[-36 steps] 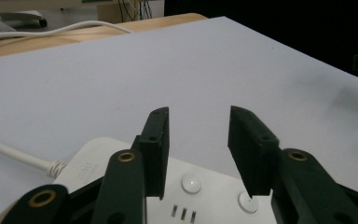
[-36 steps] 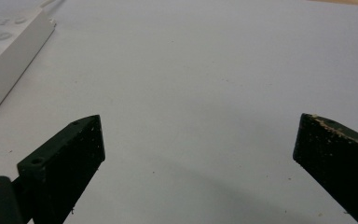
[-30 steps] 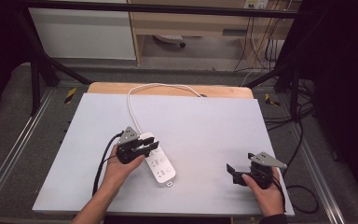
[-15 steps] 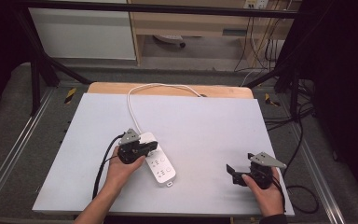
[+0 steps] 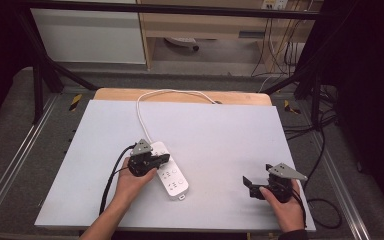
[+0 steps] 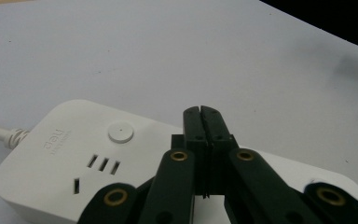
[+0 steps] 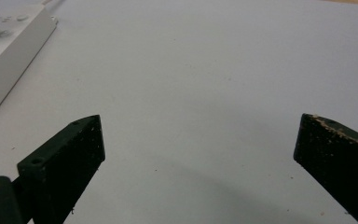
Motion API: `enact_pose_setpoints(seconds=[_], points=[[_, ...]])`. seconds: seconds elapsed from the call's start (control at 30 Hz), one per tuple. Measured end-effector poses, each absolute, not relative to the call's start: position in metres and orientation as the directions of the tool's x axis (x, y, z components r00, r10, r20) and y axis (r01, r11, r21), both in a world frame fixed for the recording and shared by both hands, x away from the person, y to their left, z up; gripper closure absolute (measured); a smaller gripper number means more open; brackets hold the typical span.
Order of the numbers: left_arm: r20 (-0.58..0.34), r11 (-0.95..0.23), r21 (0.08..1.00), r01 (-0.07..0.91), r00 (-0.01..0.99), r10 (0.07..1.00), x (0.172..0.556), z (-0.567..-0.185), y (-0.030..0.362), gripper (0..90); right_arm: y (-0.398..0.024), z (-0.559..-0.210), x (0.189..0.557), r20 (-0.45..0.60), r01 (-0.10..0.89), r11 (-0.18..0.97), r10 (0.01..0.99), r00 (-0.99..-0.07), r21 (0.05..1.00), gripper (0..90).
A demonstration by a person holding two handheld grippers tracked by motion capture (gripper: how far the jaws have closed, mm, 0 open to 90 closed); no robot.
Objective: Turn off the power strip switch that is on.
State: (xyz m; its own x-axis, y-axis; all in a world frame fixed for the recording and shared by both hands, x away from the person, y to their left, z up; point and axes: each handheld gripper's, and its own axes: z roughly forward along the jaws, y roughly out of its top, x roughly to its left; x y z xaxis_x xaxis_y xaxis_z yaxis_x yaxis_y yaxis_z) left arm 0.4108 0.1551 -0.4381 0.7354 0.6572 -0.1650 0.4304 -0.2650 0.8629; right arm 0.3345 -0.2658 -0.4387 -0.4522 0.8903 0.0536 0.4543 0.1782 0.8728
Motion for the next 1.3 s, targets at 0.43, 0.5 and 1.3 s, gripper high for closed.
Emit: enact_pose_setpoints(seconds=[0.43, 0.5, 1.3], points=[[-0.158, -0.282, 0.855, 0.435, 0.736, 0.658, 0.4112, -0.4416, 0.1536, 89.8, -0.2659, -0.4387, 0.3345, 0.053, 0.455, 0.18, 0.89, -0.454, 0.872, 2.2], [-0.154, -0.287, 0.854, 0.434, 0.737, 0.658, 0.4111, -0.4418, 0.1534, 89.9, -0.2657, -0.4387, 0.3345, 0.053, 0.455, 0.181, 0.889, -0.454, 0.872, 2.2], [-0.141, -0.288, 0.857, 0.427, 0.732, 0.666, 0.415, -0.4446, 0.1519, 89.9, -0.2654, -0.4385, 0.3342, 0.055, 0.456, 0.182, 0.887, -0.459, 0.871, 2.2]])
